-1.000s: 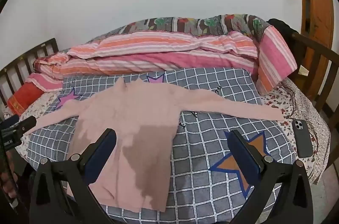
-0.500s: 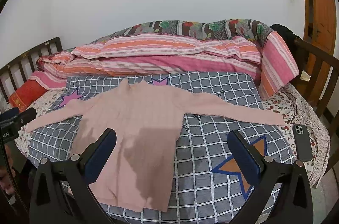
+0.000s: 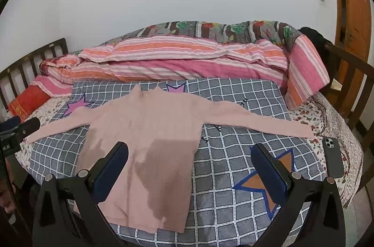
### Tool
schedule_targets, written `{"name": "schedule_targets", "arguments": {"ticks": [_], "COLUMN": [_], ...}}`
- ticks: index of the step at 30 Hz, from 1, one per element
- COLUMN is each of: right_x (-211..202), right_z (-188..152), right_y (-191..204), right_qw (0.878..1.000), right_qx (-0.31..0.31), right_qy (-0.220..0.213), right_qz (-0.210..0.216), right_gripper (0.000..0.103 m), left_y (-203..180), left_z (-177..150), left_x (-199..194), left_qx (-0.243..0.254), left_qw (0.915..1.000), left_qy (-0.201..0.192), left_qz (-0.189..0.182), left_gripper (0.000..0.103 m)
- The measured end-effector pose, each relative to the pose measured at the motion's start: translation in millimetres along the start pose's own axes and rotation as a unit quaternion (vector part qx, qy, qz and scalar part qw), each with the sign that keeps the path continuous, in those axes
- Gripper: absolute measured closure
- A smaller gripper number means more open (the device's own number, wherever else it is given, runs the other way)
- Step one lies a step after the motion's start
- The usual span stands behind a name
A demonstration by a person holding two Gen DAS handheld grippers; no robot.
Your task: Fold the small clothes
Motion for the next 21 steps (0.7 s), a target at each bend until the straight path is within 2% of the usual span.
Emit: {"name": "schedule_targets", "arguments": {"ticks": [21], "right_x": [3.5], "right_z": [-1.6], "right_y": [-7.2], "right_qw": [1.0], "right_qx": [0.008], "right_qy": [-0.004], "right_qz": [-0.013], "right_gripper": [0.0], "left_y": [0.5], "left_z": [0.3], "left_x": [3.7], "left_qx": [-0.001], "left_qw": [1.0], "left_qy": [0.001], "left_qz": [0.001], "left_gripper": [0.0]}}
Point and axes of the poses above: each gripper's, at about its wrist camera, not at the fingertips, and x roughly the way its jaws point, y to its left, z to its top, the point moved 2 cm from there along x, roughly the way its jaws point, and after that the axes turned 12 degrees about -y, right-handed, at the moved point
